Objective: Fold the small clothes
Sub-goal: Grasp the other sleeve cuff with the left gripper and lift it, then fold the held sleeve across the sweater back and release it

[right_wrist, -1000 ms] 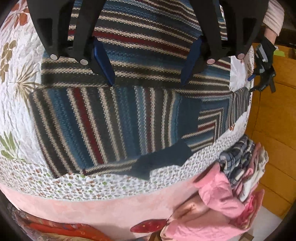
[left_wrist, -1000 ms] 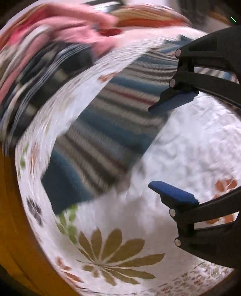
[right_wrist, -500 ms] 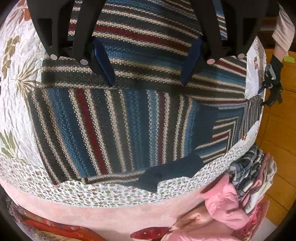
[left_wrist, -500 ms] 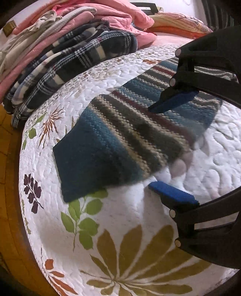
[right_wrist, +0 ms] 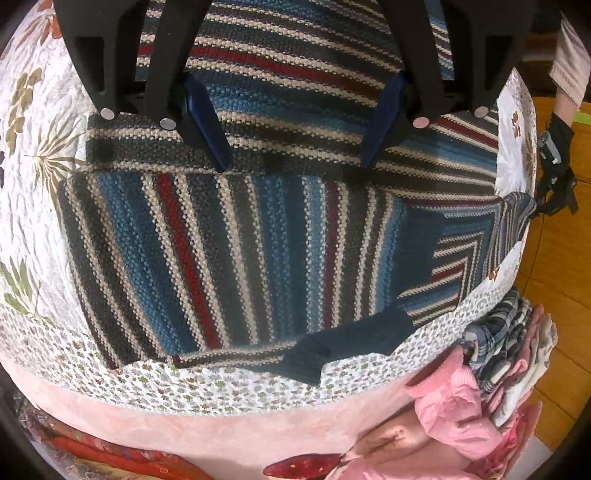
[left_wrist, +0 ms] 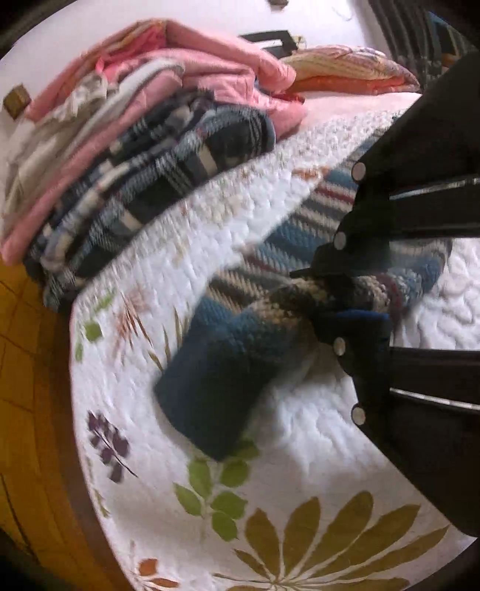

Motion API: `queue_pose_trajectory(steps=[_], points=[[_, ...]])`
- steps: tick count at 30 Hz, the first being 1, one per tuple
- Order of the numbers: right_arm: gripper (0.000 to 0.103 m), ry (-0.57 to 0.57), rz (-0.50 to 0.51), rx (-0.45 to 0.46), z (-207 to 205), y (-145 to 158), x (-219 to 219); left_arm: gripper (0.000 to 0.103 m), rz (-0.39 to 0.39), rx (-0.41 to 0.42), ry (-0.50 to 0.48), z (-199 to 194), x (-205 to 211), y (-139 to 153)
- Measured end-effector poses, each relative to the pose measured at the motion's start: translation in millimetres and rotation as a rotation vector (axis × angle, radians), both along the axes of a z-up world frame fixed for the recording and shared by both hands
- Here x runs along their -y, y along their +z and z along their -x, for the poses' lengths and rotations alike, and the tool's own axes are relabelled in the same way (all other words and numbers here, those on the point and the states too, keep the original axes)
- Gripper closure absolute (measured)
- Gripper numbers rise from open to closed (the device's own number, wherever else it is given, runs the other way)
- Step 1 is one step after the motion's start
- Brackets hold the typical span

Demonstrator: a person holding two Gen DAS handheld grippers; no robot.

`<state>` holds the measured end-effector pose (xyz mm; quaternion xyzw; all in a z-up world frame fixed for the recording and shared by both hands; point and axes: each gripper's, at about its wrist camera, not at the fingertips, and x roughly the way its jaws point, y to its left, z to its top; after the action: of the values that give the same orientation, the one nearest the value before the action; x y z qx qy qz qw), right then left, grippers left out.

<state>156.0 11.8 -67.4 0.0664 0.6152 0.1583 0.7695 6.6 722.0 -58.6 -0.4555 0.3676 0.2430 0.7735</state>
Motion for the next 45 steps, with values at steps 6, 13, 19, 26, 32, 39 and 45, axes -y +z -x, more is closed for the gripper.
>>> queue_pose_trajectory(steps=[6, 13, 19, 26, 32, 39, 45], points=[[0.029, -0.013, -0.016, -0.004, -6, 3, 1, 0.092, -0.029, 0.049, -0.105, -25, 42, 31], [0.029, -0.021, -0.018, -0.002, -10, 6, 6, 0.092, -0.058, 0.094, -0.332, -61, 129, 65], [0.029, -0.051, -0.038, -0.008, -14, 7, 19, 0.092, -0.025, 0.131, -0.478, -83, 211, 77], [0.029, -0.062, -0.047, -0.010, -14, 8, 30, 0.092, -0.014, 0.163, -0.606, -103, 299, 74], [0.029, -0.079, -0.057, -0.010, -17, 10, 39, 0.092, 0.055, 0.192, -0.618, -121, 358, 52], [0.030, -0.089, -0.050, -0.023, -20, 4, 46, 0.092, 0.061, 0.159, -0.669, -135, 430, 14], [0.030, -0.080, -0.041, -0.034, -20, 0, 47, 0.089, 0.090, 0.055, -0.710, -135, 446, -22]])
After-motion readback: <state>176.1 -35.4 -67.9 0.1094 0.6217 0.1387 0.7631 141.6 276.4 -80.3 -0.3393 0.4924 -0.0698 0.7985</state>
